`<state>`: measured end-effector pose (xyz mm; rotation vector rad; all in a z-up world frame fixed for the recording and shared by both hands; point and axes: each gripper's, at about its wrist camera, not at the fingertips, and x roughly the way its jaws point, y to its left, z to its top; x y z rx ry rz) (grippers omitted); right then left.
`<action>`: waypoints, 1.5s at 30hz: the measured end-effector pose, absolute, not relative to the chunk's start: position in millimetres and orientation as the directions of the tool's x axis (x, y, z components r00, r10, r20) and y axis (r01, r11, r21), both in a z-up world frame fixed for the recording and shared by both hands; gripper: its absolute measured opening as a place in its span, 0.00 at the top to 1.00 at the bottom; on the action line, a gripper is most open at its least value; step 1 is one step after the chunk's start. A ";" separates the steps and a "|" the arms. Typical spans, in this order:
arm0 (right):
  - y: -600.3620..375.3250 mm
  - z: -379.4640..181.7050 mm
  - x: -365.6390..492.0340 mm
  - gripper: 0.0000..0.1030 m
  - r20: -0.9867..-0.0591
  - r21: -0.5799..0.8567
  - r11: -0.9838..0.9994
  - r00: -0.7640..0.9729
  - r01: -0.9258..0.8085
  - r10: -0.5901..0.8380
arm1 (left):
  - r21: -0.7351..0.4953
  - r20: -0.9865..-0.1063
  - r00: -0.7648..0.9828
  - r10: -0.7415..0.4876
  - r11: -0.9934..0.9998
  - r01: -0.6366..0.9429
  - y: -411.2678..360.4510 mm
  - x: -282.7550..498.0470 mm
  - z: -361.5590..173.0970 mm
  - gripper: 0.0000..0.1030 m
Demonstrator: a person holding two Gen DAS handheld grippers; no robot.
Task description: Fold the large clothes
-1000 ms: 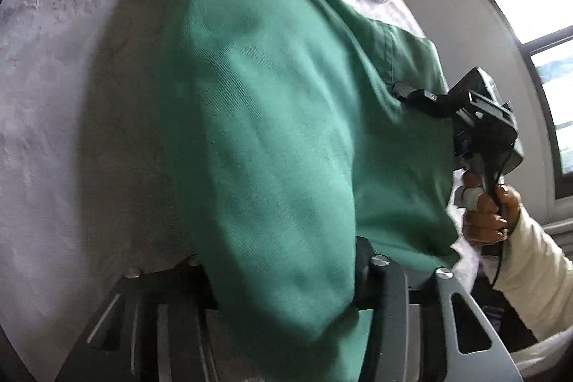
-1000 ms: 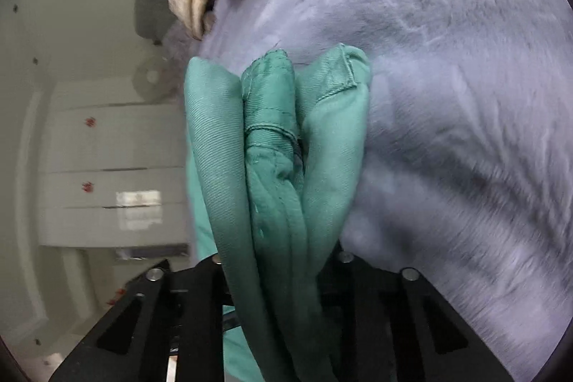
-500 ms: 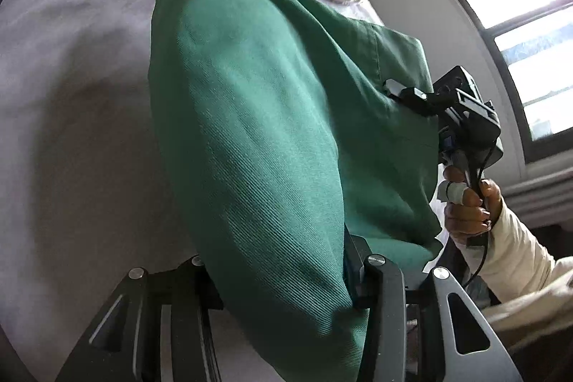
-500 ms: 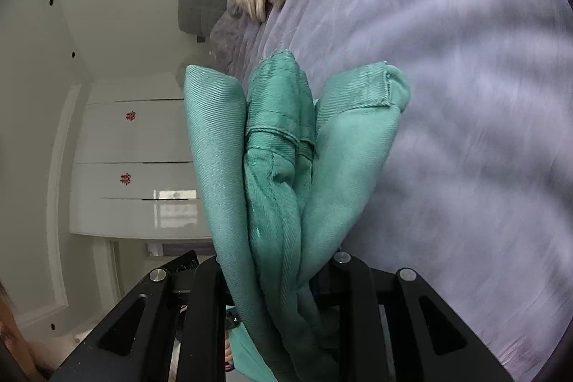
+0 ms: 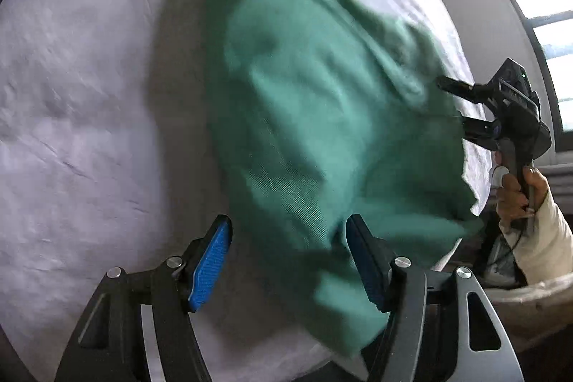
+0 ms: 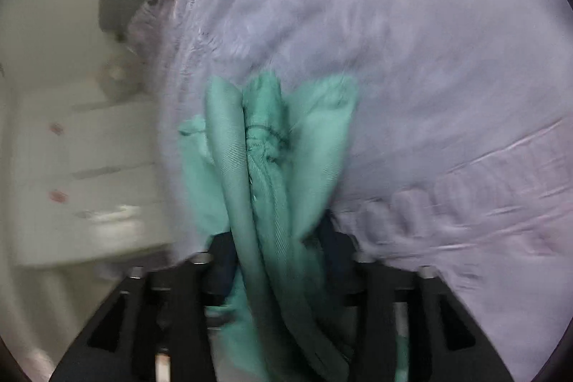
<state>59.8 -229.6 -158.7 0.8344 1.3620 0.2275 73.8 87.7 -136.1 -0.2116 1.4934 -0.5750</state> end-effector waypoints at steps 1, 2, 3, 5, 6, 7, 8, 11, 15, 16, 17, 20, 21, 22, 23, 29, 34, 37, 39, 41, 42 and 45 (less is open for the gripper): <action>-228.4 -146.4 59.4 0.46 -0.779 0.627 0.724 0.253 0.286 0.574 | -0.466 -0.877 0.005 -0.480 0.853 0.233 92.6 75.5 -127.2 0.35; -227.3 -136.1 60.4 0.46 -0.781 0.623 0.737 0.272 0.263 0.562 | -0.448 -0.881 0.050 -0.471 0.863 0.231 95.9 81.2 -119.3 0.35; -224.1 -128.6 63.3 0.46 -0.779 0.622 0.745 0.285 0.240 0.558 | -0.431 -0.883 0.093 -0.460 0.874 0.226 96.5 88.7 -115.0 0.35; -218.0 -124.1 68.9 0.49 -0.784 0.613 0.762 0.281 0.208 0.554 | -0.399 -0.890 0.147 -0.432 0.893 0.211 101.2 93.0 -115.3 0.35; -211.7 -126.2 74.5 0.56 -0.797 0.595 0.780 0.269 0.193 0.541 | -0.380 -0.895 0.167 -0.414 0.903 0.201 96.2 100.9 -118.4 0.35; -213.4 -129.2 71.4 0.86 -0.823 0.556 0.812 0.253 0.176 0.508 | -0.359 -0.901 0.182 -0.394 0.912 0.196 87.5 108.1 -122.5 0.35; -207.0 -132.3 76.1 0.92 -0.861 0.490 0.857 0.238 0.157 0.449 | -0.320 -0.913 0.198 -0.356 0.928 0.193 85.4 111.4 -129.0 0.35; -211.0 -153.5 72.9 0.92 -0.917 0.364 0.921 0.227 0.142 0.327 | -0.282 -0.930 0.187 -0.317 0.941 0.188 55.1 124.9 -154.4 0.34; -239.7 -189.4 63.4 0.90 -0.900 0.432 0.869 0.186 0.244 0.395 | -0.256 -0.940 0.190 -0.285 0.953 0.163 58.2 120.9 -157.8 0.21; -245.8 -189.2 61.1 0.90 -0.888 0.457 0.849 0.193 0.265 0.418 | -0.239 -0.945 0.186 -0.270 0.956 0.171 60.5 117.2 -152.1 0.21; -251.1 -185.7 57.9 0.89 -0.882 0.470 0.835 0.194 0.286 0.430 | -0.221 -0.948 0.189 -0.254 0.958 0.182 63.4 112.0 -144.3 0.22; -258.5 -164.9 47.0 0.81 -0.881 0.472 0.829 0.192 0.299 0.432 | -0.184 -0.951 0.200 -0.234 0.954 0.238 78.6 92.8 -121.9 0.21; -257.6 -158.2 43.6 0.81 -0.883 0.467 0.836 0.192 0.289 0.428 | -0.196 -0.950 0.189 -0.248 0.946 0.257 81.1 85.4 -115.5 0.21; -254.3 -148.0 36.9 0.81 -0.883 0.468 0.842 0.188 0.268 0.430 | -0.206 -0.951 0.170 -0.258 0.939 0.275 79.4 76.1 -110.2 0.21; -250.4 -141.0 30.7 0.81 -0.879 0.474 0.844 0.183 0.249 0.440 | -0.213 -0.953 0.148 -0.264 0.932 0.293 78.4 66.8 -108.0 0.21; -212.6 -106.0 -18.8 0.81 -0.872 0.487 0.869 0.095 0.090 0.480 | -0.245 -0.962 0.031 -0.273 0.903 0.354 65.1 10.3 -120.8 0.21; -199.2 -103.1 -50.6 0.81 -0.910 0.413 0.909 0.039 0.046 0.412 | -0.224 -0.962 0.084 -0.261 0.923 0.313 74.6 -11.8 -133.8 0.14; -206.9 -118.7 -60.6 0.81 -0.925 0.379 0.922 -0.004 0.074 0.380 | -0.249 -0.957 0.076 -0.279 0.929 0.273 83.2 -14.0 -135.1 0.14; -212.6 -131.6 -68.4 0.82 -0.927 0.370 0.923 -0.034 0.105 0.375 | -0.236 -0.959 0.087 -0.270 0.929 0.285 82.5 -16.5 -135.3 0.14; -213.0 -141.2 -69.5 0.86 -0.930 0.358 0.927 -0.042 0.115 0.365 | -0.230 -0.960 0.091 -0.266 0.929 0.289 83.1 -20.5 -136.9 0.13; -215.7 -147.3 -70.1 0.88 -0.931 0.354 0.926 -0.048 0.129 0.363 | -0.231 -0.960 0.089 -0.266 0.931 0.283 83.3 -20.8 -137.9 0.12; -221.7 -157.7 -72.7 0.93 -0.928 0.356 0.922 -0.059 0.152 0.368 | -0.224 -0.963 0.088 -0.253 0.941 0.254 77.7 -17.6 -143.9 0.05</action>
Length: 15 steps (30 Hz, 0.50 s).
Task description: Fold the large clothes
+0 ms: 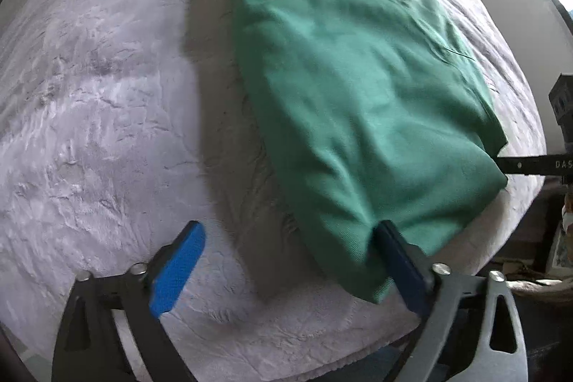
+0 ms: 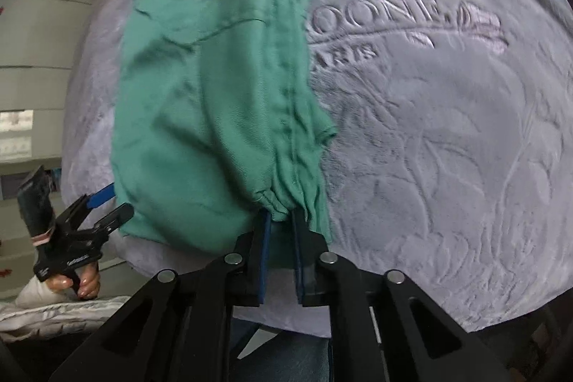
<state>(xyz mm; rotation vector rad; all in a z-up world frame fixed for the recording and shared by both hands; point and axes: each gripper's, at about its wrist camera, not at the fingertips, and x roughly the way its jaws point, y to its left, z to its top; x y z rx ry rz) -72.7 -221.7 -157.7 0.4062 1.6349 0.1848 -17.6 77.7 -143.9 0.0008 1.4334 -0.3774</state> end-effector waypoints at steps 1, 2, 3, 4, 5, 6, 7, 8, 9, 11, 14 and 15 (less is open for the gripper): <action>-224.1 -162.6 -73.9 0.94 -0.926 0.359 0.920 -0.066 0.156 0.373 | -0.230 -0.963 0.082 -0.257 0.941 0.246 81.6 -18.2 -144.4 0.05; -224.7 -167.1 -73.2 0.94 -0.924 0.361 0.919 -0.070 0.158 0.375 | -0.234 -0.963 0.077 -0.258 0.943 0.235 77.1 -17.2 -146.2 0.05; -225.9 -168.5 -72.7 0.94 -0.923 0.361 0.919 -0.075 0.160 0.376 | -0.230 -0.964 0.076 -0.254 0.945 0.230 77.2 -17.6 -145.3 0.05; -226.6 -169.5 -72.3 0.94 -0.923 0.360 0.919 -0.080 0.163 0.376 | -0.223 -0.966 0.078 -0.246 0.947 0.231 76.6 -18.1 -143.9 0.05; -225.9 -169.2 -72.4 0.94 -0.924 0.358 0.920 -0.084 0.161 0.374 | -0.214 -0.968 0.080 -0.238 0.949 0.232 76.1 -18.0 -142.7 0.05; -224.8 -167.9 -71.7 0.94 -0.925 0.354 0.922 -0.089 0.155 0.370 | -0.207 -0.970 0.078 -0.230 0.951 0.231 74.0 -18.0 -141.7 0.05; -224.5 -164.6 -70.9 0.94 -0.926 0.351 0.925 -0.096 0.147 0.366 | -0.205 -0.972 0.071 -0.226 0.952 0.226 73.5 -17.6 -140.7 0.05; -224.5 -161.1 -70.0 0.94 -0.925 0.349 0.926 -0.104 0.144 0.365 | -0.207 -0.973 0.061 -0.225 0.954 0.216 72.3 -16.0 -139.6 0.05; -222.1 -159.9 -68.4 0.94 -0.925 0.348 0.926 -0.110 0.144 0.365 | -0.207 -0.974 0.051 -0.222 0.957 0.205 73.0 -14.3 -138.0 0.05; -221.8 -152.1 -66.7 0.90 -0.923 0.350 0.927 -0.122 0.138 0.366 | -0.193 -0.977 0.050 -0.206 0.962 0.193 75.6 -11.1 -132.1 0.05; -217.6 -134.7 -65.7 0.89 -0.928 0.342 0.933 -0.119 0.110 0.354 | -0.159 -0.983 0.060 -0.173 0.969 0.186 76.9 -8.0 -122.1 0.05; -217.7 -128.4 -65.1 0.89 -0.928 0.345 0.933 -0.113 0.102 0.355 | -0.151 -0.984 0.064 -0.165 0.972 0.181 78.4 -6.6 -118.6 0.05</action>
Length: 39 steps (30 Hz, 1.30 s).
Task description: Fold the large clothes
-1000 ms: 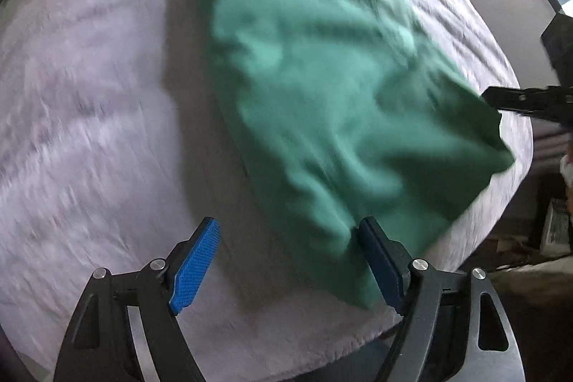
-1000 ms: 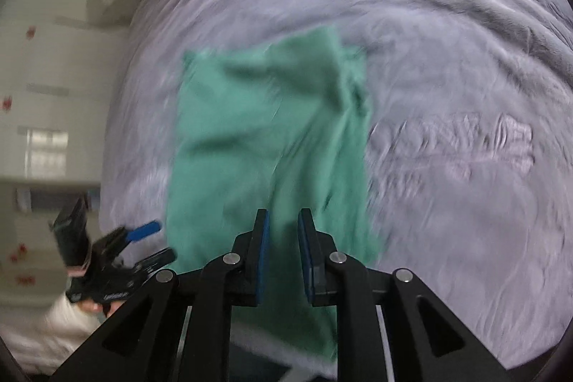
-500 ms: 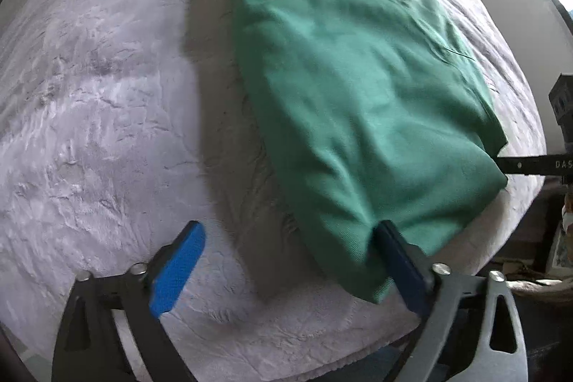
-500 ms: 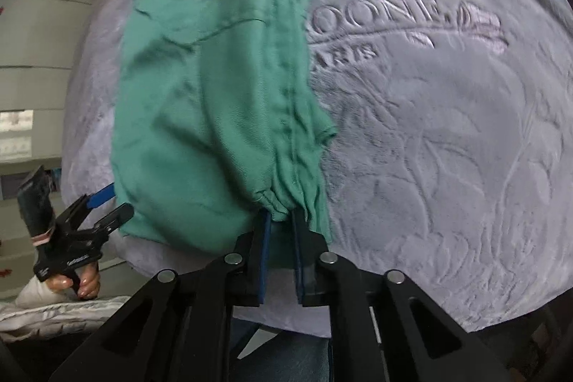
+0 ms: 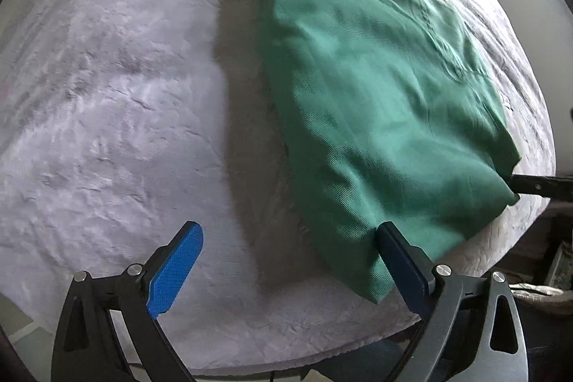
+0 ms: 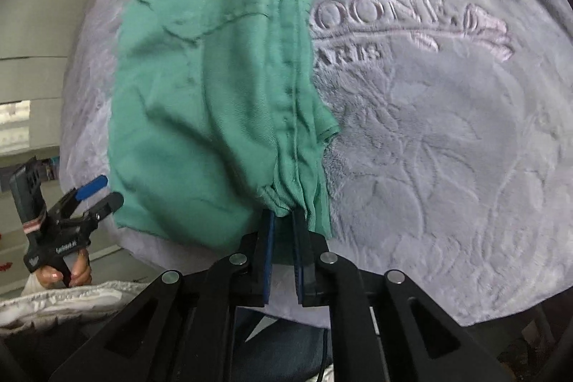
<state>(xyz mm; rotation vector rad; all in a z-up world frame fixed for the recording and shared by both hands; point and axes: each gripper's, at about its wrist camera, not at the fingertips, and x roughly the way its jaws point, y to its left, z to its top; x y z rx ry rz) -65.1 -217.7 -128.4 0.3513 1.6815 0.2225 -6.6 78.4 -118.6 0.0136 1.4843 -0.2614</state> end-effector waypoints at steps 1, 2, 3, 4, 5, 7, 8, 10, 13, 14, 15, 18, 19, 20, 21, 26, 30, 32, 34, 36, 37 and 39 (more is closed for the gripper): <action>-215.8 -121.4 -63.8 0.89 -0.928 0.349 0.932 -0.105 0.093 0.358 | -0.142 -0.986 0.066 -0.156 0.974 0.175 79.3 -5.0 -115.6 0.05; -214.7 -116.8 -64.8 0.89 -0.928 0.351 0.932 -0.096 0.089 0.359 | -0.133 -0.987 0.069 -0.146 0.977 0.166 80.0 -3.4 -113.1 0.05; -214.4 -111.2 -64.6 0.89 -0.930 0.351 0.933 -0.088 0.085 0.358 | -0.125 -0.988 0.073 -0.137 0.980 0.156 81.4 -1.5 -110.2 0.05; -213.8 -105.2 -63.7 0.89 -0.932 0.349 0.934 -0.077 0.082 0.355 | -0.119 -0.989 0.075 -0.131 0.982 0.149 83.2 0.3 -108.2 0.05; -213.2 -99.8 -62.4 0.89 -0.935 0.344 0.935 -0.065 0.081 0.350 | -0.112 -0.989 0.079 -0.124 0.984 0.142 84.2 2.0 -105.9 0.05; -214.5 -90.9 -58.8 0.89 -0.941 0.332 0.939 -0.038 0.084 0.336 | -0.085 -0.992 0.084 -0.096 0.988 0.127 84.7 3.8 -103.3 0.05; -213.7 -86.7 -56.6 0.89 -0.948 0.316 0.945 -0.021 0.087 0.319 | -0.071 -0.993 0.085 -0.081 0.990 0.118 84.6 5.5 -102.0 0.05; -215.7 -80.0 -52.2 0.89 -0.959 0.281 0.955 -0.001 0.090 0.282 | -0.058 -0.994 0.091 -0.068 0.993 0.103 85.7 9.6 -99.1 0.05; -210.6 -76.8 -45.5 0.89 -0.960 0.279 0.953 0.008 0.118 0.280 | -0.052 -0.993 0.098 -0.060 0.996 0.076 89.9 14.8 -94.7 0.05; -209.8 -77.0 -43.7 0.89 -0.959 0.281 0.951 0.007 0.131 0.283 | -0.050 -0.994 0.096 -0.056 0.996 0.070 90.9 17.4 -95.0 0.05; -206.8 -78.3 -42.3 0.89 -0.958 0.284 0.949 0.009 0.140 0.286 | -0.049 -0.994 0.092 -0.055 0.997 0.066 89.4 18.3 -95.1 0.05; -205.0 -80.2 -38.6 0.89 -0.959 0.283 0.947 0.008 0.153 0.285 | -0.047 -0.995 0.088 -0.053 0.997 0.063 89.5 16.6 -93.1 0.05; -204.6 -80.7 -37.1 0.89 -0.959 0.282 0.947 0.007 0.156 0.285 | -0.049 -0.995 0.089 -0.054 0.997 0.067 90.4 17.4 -93.7 0.05; -202.6 -80.9 -35.6 0.89 -0.959 0.282 0.946 0.007 0.158 0.285 | -0.047 -0.995 0.088 -0.053 0.997 0.068 88.9 18.2 -93.2 0.05; -201.2 -81.1 -34.6 0.89 -0.958 0.283 0.946 0.008 0.159 0.285 | -0.047 -0.995 0.086 -0.053 0.997 0.069 88.3 18.4 -92.4 0.05; -196.3 -78.5 -27.7 0.88 -0.969 0.244 0.957 0.010 0.159 0.246 | -0.029 -0.996 0.086 -0.035 0.998 0.062 84.8 22.5 -88.6 0.01; -186.0 -72.9 -19.2 0.23 -0.979 0.203 0.968 0.030 0.145 0.201 | -0.021 -0.995 0.100 -0.027 0.998 0.061 81.3 28.2 -80.7 0.01; -179.1 -65.4 -15.5 0.10 -0.981 0.190 0.974 0.063 0.123 0.184 | -0.022 -0.994 0.109 -0.028 0.998 0.055 80.3 29.9 -76.9 0.01; -173.7 -61.6 -12.1 0.10 -0.984 0.169 0.980 0.073 0.108 0.162 | -0.016 -0.992 0.123 -0.022 0.999 0.050 78.6 31.0 -73.1 0.01; -170.3 -59.7 -10.2 0.05 -0.985 0.157 0.981 0.082 0.109 0.149 | 0.003 -0.991 0.133 -0.004 0.999 0.053 75.7 31.5 -69.9 0.01; -168.7 -58.8 -9.5 0.00 -0.987 0.142 0.984 0.089 0.110 0.133 | 0.012 -0.990 0.139 0.004 0.998 0.056 74.1 31.7 -68.8 0.01; -166.8 -55.9 -8.3 0.00 -0.989 0.107 0.988 0.113 0.116 0.094 | 0.021 -0.989 0.148 0.012 0.998 0.061 71.8 32.5 -67.2 0.01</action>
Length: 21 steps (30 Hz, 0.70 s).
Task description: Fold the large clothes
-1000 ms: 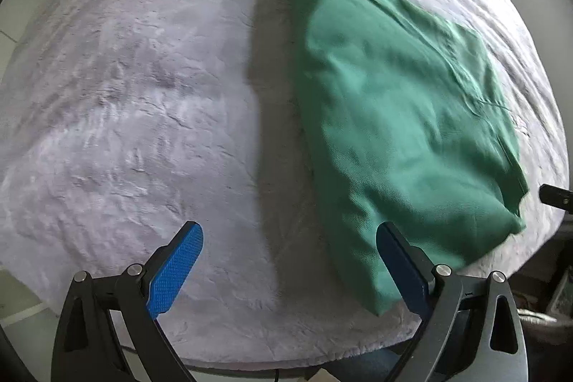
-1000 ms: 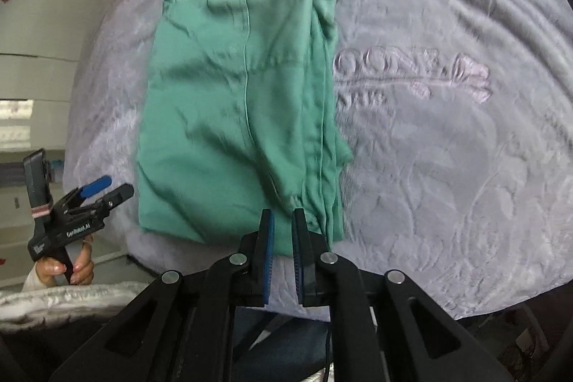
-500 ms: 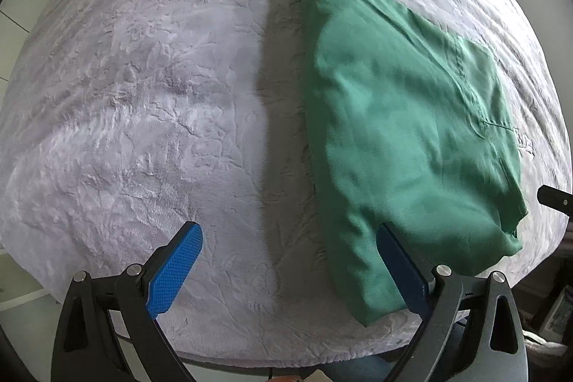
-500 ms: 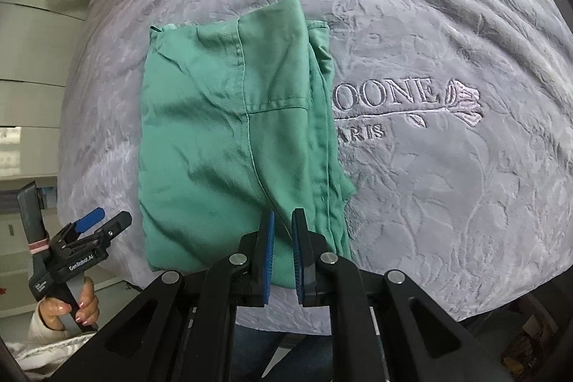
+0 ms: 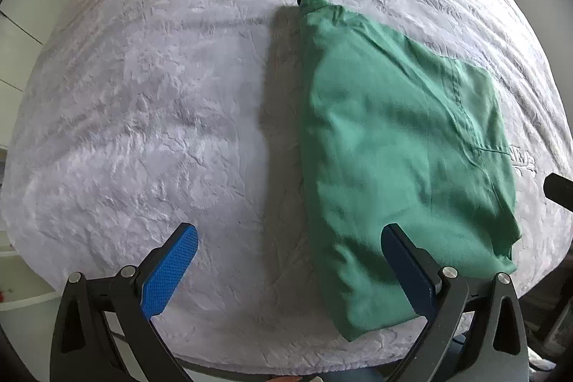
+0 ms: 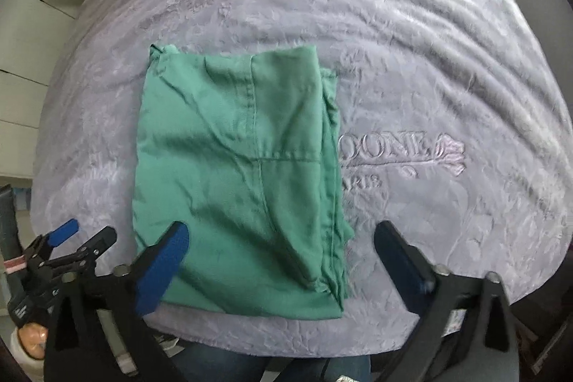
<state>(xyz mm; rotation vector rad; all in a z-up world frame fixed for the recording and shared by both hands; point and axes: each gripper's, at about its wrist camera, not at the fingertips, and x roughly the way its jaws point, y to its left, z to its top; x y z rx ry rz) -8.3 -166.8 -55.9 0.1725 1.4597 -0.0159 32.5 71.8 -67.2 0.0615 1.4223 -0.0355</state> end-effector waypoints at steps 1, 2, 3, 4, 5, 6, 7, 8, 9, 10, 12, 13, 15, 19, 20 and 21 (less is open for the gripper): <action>-166.6 -55.8 -7.3 0.00 -0.990 0.095 0.988 0.112 0.120 0.081 | 0.024 -0.988 0.151 0.014 0.998 0.065 70.8 33.1 -66.5 0.01; -166.6 -55.8 -6.6 0.00 -0.991 0.090 0.988 0.112 0.124 0.076 | 0.025 -0.988 0.152 0.015 0.997 0.067 70.4 33.8 -66.1 0.01; -166.6 -56.2 -6.2 0.00 -0.991 0.084 0.988 0.110 0.128 0.070 | 0.026 -0.988 0.154 0.016 0.997 0.068 69.6 34.5 -65.5 0.01; -166.2 -56.8 -6.1 0.00 -0.992 0.074 0.989 0.107 0.131 0.060 | 0.026 -0.988 0.156 0.015 0.997 0.067 69.2 35.0 -65.3 0.01; -166.1 -57.3 -6.3 0.00 -0.993 0.072 0.989 0.104 0.132 0.058 | 0.025 -0.987 0.157 0.015 0.998 0.065 68.8 35.6 -64.6 0.01; -166.2 -57.8 -6.3 0.00 -0.993 0.070 0.988 0.102 0.135 0.056 | 0.024 -0.987 0.159 0.014 0.998 0.063 68.4 36.3 -63.8 0.01; -165.9 -58.2 -6.1 0.00 -0.994 0.063 0.989 0.099 0.134 0.050 | 0.023 -0.987 0.160 0.013 0.998 0.061 67.8 36.9 -62.5 0.01; -164.9 -58.0 -6.5 0.00 -0.994 0.058 0.990 0.098 0.132 0.045 | 0.023 -0.987 0.162 0.013 0.998 0.058 67.6 37.5 -62.0 0.01; -163.9 -58.0 -6.3 0.00 -0.995 0.051 0.990 0.096 0.128 0.039 | 0.023 -0.986 0.163 0.014 0.998 0.058 67.3 38.5 -61.5 0.01; -162.7 -58.0 -6.2 0.00 -0.995 0.040 0.991 0.095 0.124 0.028 | 0.024 -0.986 0.164 0.014 0.998 0.058 66.9 39.5 -61.1 0.01; -160.1 -57.1 -5.7 0.00 -0.995 0.017 0.993 0.098 0.114 0.006 | 0.024 -0.986 0.164 0.014 0.998 0.059 66.3 40.6 -60.9 0.01; -159.3 -56.3 -5.0 0.00 -0.995 0.007 0.994 0.101 0.108 -0.004 | 0.024 -0.986 0.164 0.014 0.998 0.059 66.7 40.6 -61.0 0.01; -158.0 -54.8 -4.1 0.00 -0.994 -0.001 0.995 0.107 0.101 -0.012 | 0.023 -0.986 0.166 0.012 0.998 0.061 65.2 42.7 -59.8 0.01; -156.3 -53.7 -2.7 0.00 -0.994 -0.005 0.995 0.109 0.095 -0.016 | 0.024 -0.986 0.167 0.012 0.997 0.067 60.8 45.6 -58.4 0.01; -156.2 -53.7 -2.5 0.00 -0.994 -0.005 0.995 0.109 0.095 -0.015 | 0.025 -0.986 0.167 0.013 0.997 0.068 60.0 46.1 -58.3 0.01; -155.9 -53.6 -2.2 0.00 -0.994 -0.004 0.996 0.109 0.094 -0.015 | 0.024 -0.986 0.167 0.012 0.997 0.070 59.4 47.0 -58.3 0.01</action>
